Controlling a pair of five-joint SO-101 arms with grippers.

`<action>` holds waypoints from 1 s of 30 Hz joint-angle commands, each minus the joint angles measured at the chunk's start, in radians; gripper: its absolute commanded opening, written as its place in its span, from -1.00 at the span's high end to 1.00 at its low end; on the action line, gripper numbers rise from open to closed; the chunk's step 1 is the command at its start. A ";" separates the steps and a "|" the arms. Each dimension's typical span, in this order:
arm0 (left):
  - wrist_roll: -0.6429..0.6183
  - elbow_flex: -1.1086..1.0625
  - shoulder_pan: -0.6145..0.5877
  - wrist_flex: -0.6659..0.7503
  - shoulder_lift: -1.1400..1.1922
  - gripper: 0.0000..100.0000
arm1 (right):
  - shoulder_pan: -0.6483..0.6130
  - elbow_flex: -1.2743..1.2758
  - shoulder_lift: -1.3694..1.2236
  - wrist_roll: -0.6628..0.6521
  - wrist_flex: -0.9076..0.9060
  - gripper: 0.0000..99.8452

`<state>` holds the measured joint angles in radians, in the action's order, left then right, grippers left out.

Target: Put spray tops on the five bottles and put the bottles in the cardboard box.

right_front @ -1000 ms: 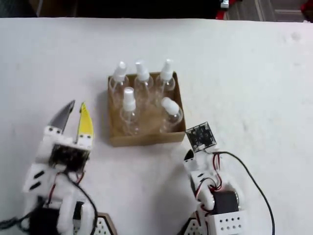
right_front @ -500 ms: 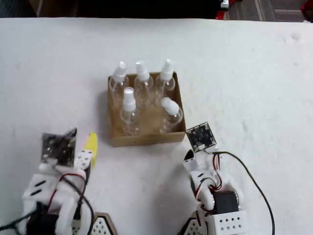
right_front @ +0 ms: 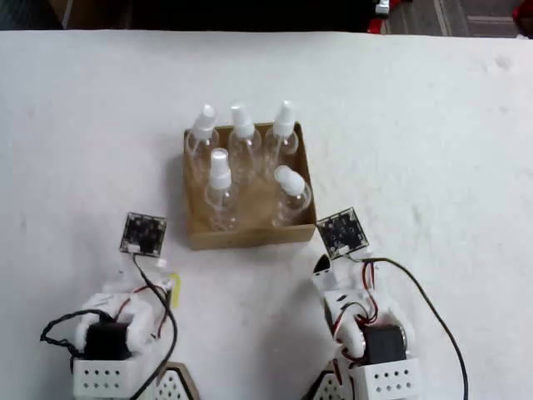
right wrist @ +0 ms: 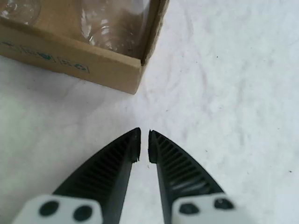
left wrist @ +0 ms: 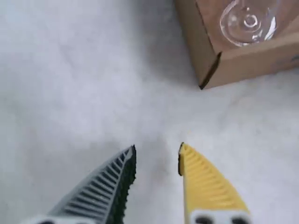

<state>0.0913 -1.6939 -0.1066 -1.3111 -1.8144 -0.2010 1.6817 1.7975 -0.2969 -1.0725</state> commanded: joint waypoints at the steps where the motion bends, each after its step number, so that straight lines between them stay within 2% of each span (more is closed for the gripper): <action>1: -0.006 0.002 -0.007 0.023 -0.013 0.70 | 0.012 0.009 -0.001 -0.011 -0.007 0.97; 30: -0.005 0.002 -0.005 0.023 -0.013 0.70 | 0.008 0.009 -0.004 -0.011 -0.007 0.97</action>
<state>0.0913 -1.6939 -0.1051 -1.3111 -1.8205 -0.2010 1.6817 1.7975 -0.2969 -1.0725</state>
